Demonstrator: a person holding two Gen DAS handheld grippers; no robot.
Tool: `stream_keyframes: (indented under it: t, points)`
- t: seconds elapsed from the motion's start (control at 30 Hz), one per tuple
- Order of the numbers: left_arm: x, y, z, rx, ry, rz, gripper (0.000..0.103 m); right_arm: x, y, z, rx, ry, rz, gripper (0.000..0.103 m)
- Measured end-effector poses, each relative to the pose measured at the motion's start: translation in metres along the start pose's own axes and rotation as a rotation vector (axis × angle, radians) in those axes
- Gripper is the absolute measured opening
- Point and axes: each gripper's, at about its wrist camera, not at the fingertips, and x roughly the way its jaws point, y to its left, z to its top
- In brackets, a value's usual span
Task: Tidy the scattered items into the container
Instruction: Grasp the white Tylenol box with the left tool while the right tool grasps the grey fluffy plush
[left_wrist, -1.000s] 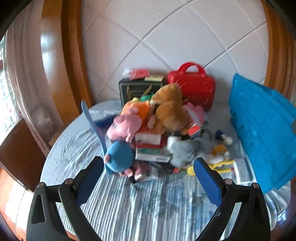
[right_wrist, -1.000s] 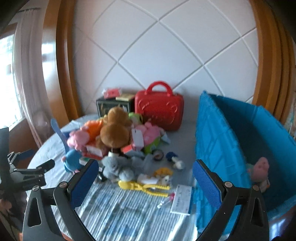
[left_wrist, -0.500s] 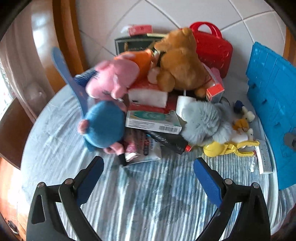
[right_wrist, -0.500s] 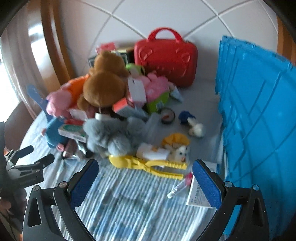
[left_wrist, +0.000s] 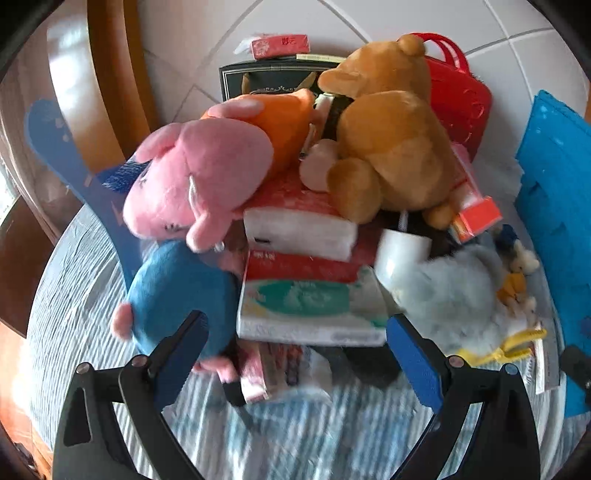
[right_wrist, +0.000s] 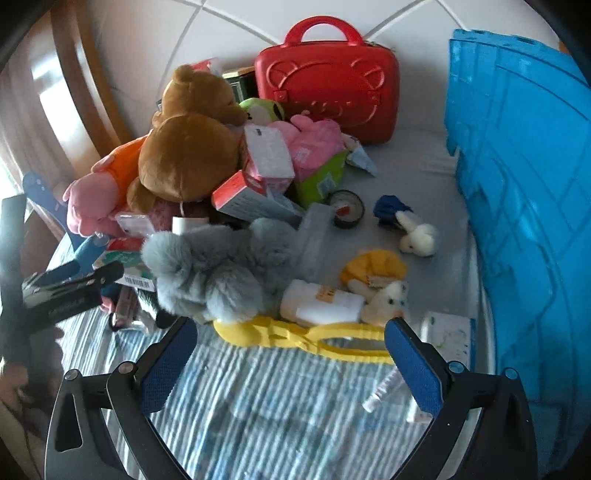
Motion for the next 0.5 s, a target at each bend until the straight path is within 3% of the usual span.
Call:
stream_keyframes:
  t: [0.2, 0.27, 0.3, 0.37, 0.47, 0.5]
  points:
    - [0.038, 0.005, 0.014, -0.003, 0.077, -0.021, 0.099, 0.019, 0.012, 0.011, -0.023, 0.019, 0.016, 0.103]
    - [0.049, 0.005, 0.012, -0.021, 0.117, -0.077, 0.098, 0.026, 0.015, 0.013, -0.025, 0.029, 0.02, 0.103]
    - [0.051, 0.004, 0.009, -0.036, 0.133, -0.118, 0.09, 0.028, 0.016, 0.013, -0.027, 0.034, 0.02, 0.103]
    - [0.051, -0.002, -0.003, -0.032, 0.152, -0.162, 0.086, 0.033, 0.017, 0.012, -0.029, 0.045, 0.024, 0.103]
    - [0.053, -0.015, -0.031, 0.041, 0.204, -0.164, 0.074, 0.039, 0.017, 0.01, -0.024, 0.06, 0.016, 0.103]
    - [0.054, -0.017, -0.041, 0.061, 0.228, -0.167, 0.061, 0.04, 0.016, 0.009, -0.021, 0.063, 0.015, 0.103]
